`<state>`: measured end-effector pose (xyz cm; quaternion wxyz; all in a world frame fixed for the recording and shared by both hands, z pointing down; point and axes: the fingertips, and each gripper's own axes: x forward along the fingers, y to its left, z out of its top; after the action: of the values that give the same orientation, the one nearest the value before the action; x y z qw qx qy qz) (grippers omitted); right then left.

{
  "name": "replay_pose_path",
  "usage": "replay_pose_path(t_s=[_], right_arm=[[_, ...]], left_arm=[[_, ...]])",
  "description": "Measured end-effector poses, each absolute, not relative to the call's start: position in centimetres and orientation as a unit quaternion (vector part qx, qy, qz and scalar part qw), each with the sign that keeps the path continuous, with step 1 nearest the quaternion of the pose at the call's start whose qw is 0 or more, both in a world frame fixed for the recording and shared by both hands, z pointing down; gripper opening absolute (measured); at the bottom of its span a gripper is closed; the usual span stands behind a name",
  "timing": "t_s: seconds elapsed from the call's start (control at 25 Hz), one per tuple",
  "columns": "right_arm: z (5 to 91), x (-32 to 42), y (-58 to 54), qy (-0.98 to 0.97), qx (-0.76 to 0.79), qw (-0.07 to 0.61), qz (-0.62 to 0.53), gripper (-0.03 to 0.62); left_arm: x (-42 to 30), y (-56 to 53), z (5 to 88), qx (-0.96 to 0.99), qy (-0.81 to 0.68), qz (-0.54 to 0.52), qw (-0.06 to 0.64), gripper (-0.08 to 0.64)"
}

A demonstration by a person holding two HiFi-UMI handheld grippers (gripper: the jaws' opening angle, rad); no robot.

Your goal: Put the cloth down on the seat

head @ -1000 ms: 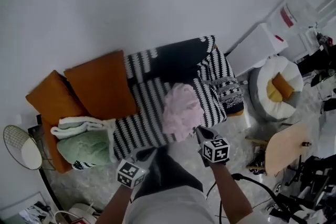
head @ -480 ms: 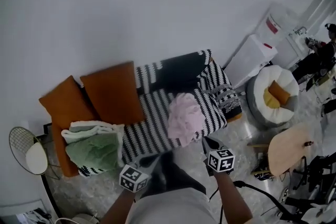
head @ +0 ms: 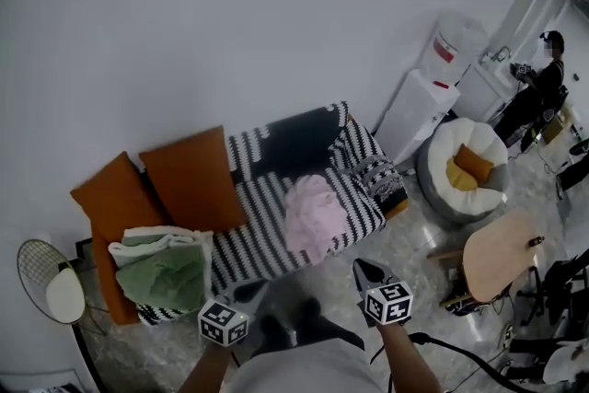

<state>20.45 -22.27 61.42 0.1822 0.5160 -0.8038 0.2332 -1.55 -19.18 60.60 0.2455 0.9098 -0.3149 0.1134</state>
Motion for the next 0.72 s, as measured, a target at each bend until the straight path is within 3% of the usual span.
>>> replay_pose_path(t_s=[0.28, 0.72], right_arm=[[57.2, 24.0, -20.2, -0.815, 0.528, 0.137, 0.196, 0.005], [55.8, 29.5, -18.3, -0.831, 0.512, 0.12, 0.179, 0.005]], left_arm=[[1.4, -17.5, 58.3, 0.907, -0.332, 0.101, 0.237, 0.0], [6.5, -16.2, 57.1, 0.903, -0.355, 0.099, 0.221, 0.0]])
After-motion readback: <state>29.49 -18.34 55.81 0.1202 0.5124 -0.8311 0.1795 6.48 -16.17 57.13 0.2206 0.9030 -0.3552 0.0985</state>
